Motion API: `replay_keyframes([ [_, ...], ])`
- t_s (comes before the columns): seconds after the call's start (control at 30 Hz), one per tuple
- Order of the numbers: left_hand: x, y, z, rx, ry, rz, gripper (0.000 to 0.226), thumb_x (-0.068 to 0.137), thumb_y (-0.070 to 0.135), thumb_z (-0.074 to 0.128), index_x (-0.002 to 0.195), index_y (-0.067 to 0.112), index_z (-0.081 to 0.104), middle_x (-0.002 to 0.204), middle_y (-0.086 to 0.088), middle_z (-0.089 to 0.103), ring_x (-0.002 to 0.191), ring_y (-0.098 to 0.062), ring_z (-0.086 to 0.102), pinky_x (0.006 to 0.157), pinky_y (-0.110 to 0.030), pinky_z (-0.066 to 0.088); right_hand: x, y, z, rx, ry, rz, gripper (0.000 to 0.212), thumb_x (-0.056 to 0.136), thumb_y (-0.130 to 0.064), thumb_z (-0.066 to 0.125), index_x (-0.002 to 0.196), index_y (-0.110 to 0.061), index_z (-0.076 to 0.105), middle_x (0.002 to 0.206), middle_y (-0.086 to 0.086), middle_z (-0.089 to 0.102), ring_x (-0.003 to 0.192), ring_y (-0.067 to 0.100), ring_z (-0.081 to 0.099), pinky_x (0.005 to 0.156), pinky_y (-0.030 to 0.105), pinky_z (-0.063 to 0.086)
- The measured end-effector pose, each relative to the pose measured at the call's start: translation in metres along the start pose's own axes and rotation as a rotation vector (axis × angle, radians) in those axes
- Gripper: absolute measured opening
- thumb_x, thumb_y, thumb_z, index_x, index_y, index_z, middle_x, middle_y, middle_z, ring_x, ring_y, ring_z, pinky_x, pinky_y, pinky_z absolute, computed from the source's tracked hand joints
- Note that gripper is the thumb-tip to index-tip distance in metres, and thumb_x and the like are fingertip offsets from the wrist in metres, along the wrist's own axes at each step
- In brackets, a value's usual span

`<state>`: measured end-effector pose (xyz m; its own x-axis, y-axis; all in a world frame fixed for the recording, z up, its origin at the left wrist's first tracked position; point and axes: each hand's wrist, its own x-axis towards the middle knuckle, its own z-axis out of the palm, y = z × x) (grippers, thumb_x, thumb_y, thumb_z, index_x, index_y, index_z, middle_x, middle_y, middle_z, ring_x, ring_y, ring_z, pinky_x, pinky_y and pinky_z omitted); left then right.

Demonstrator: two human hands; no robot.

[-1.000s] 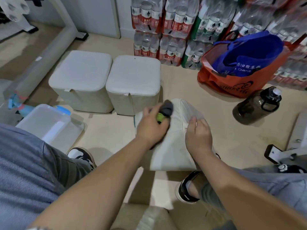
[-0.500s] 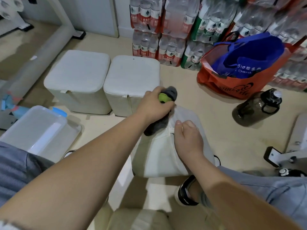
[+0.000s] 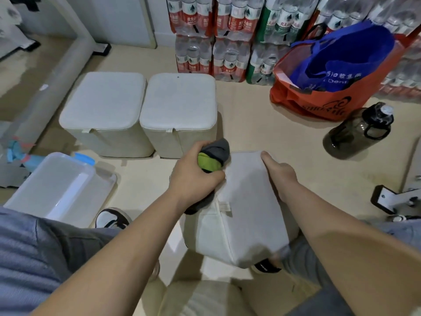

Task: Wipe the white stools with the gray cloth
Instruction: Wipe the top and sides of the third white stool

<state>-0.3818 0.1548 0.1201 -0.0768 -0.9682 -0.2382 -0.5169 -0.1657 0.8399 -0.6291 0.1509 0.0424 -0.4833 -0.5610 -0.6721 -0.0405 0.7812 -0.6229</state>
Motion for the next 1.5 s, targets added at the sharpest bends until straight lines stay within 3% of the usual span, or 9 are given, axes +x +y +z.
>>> replay_keyframes([
  [0.17, -0.015, -0.022, -0.019, -0.62, 0.043, -0.301, 0.05, 0.066, 0.016, 0.089, 0.11, 0.025, 0.067, 0.1, -0.008, 0.073, 0.093, -0.027, 0.072, 0.086, -0.046, 0.061, -0.01, -0.026, 0.023, -0.055, -0.119, -0.05, 0.113, 0.047, -0.094, 0.075, 0.128, -0.016, 0.065, 0.116, 0.002, 0.074, 0.099, 0.027, 0.073, 0.083, 0.04, 0.059],
  [0.33, -0.058, -0.033, -0.002, -0.783, 0.181, -0.319, 0.048, 0.063, 0.019, 0.085, 0.107, 0.032, 0.072, 0.104, -0.011, 0.075, 0.095, -0.027, 0.072, 0.086, -0.045, 0.06, -0.025, -0.039, 0.03, -0.255, -0.149, -0.141, 0.124, 0.044, -0.098, 0.073, 0.143, -0.03, 0.044, 0.132, -0.001, 0.061, 0.12, 0.03, 0.062, 0.104, 0.049, 0.053],
  [0.5, -0.1, -0.044, 0.018, -0.847, 0.203, -0.348, 0.047, 0.075, 0.017, 0.086, 0.116, 0.034, 0.07, 0.107, -0.006, 0.076, 0.096, -0.023, 0.074, 0.081, -0.039, 0.062, -0.04, -0.054, 0.033, -0.374, -0.122, -0.329, 0.113, 0.051, -0.102, 0.066, 0.14, -0.033, 0.051, 0.138, -0.002, 0.059, 0.128, 0.032, 0.057, 0.11, 0.05, 0.049],
  [0.63, -0.119, -0.054, 0.022, -0.632, 0.104, -0.324, 0.038, 0.082, 0.003, 0.081, 0.108, 0.027, 0.068, 0.088, 0.009, 0.074, 0.082, -0.009, 0.071, 0.068, -0.022, 0.054, -0.048, -0.046, 0.055, -0.484, -0.164, -0.444, 0.082, 0.058, -0.098, 0.064, 0.112, -0.036, 0.059, 0.127, -0.003, 0.064, 0.117, 0.029, 0.062, 0.107, 0.052, 0.049],
  [0.8, -0.071, -0.07, -0.027, -0.729, 0.301, -0.454, 0.039, 0.077, 0.019, 0.083, 0.111, 0.024, 0.064, 0.103, -0.01, 0.074, 0.101, -0.032, 0.072, 0.086, -0.043, 0.059, -0.066, -0.045, 0.076, -0.602, -0.166, -0.579, 0.055, 0.073, -0.082, 0.059, 0.102, -0.035, 0.059, 0.117, -0.009, 0.063, 0.113, 0.025, 0.062, 0.11, 0.052, 0.044],
  [1.03, -0.072, -0.056, 0.02, -0.091, 0.001, 0.125, 0.06, 0.089, 0.068, 0.055, 0.144, 0.047, 0.045, 0.142, 0.01, 0.045, 0.133, -0.007, 0.043, 0.112, -0.028, 0.037, -0.058, -0.037, 0.067, -0.443, -0.113, -0.547, 0.043, 0.077, -0.068, 0.066, 0.092, -0.028, 0.062, 0.098, -0.007, 0.07, 0.102, 0.025, 0.063, 0.106, 0.052, 0.048],
  [1.23, -0.054, -0.064, 0.047, 0.032, 0.096, 0.214, 0.059, 0.095, 0.06, 0.06, 0.15, 0.044, 0.044, 0.134, 0.003, 0.046, 0.125, -0.013, 0.048, 0.102, -0.026, 0.045, -0.03, -0.032, 0.058, -0.356, -0.204, -0.398, 0.059, 0.063, -0.086, 0.071, 0.11, -0.051, 0.064, 0.128, -0.006, 0.063, 0.13, 0.031, 0.055, 0.11, 0.056, 0.048],
  [1.33, -0.036, -0.095, 0.04, -0.03, 0.09, 0.105, 0.056, 0.095, 0.05, 0.068, 0.148, 0.042, 0.049, 0.126, 0.003, 0.049, 0.112, -0.004, 0.054, 0.098, -0.018, 0.045, -0.024, -0.031, 0.049, -0.336, -0.119, -0.387, 0.058, 0.065, -0.084, 0.07, 0.109, -0.047, 0.064, 0.124, -0.006, 0.067, 0.125, 0.031, 0.058, 0.106, 0.05, 0.052],
  [1.5, -0.025, -0.149, 0.024, 0.112, 0.122, -0.25, 0.056, 0.101, 0.047, 0.058, 0.153, 0.037, 0.039, 0.132, -0.005, 0.047, 0.101, -0.023, 0.058, 0.085, -0.029, 0.042, -0.012, -0.034, 0.03, -0.218, -0.161, -0.346, 0.033, 0.082, -0.06, 0.076, 0.098, -0.032, 0.071, 0.106, -0.008, 0.071, 0.096, 0.015, 0.068, 0.074, 0.032, 0.053],
])
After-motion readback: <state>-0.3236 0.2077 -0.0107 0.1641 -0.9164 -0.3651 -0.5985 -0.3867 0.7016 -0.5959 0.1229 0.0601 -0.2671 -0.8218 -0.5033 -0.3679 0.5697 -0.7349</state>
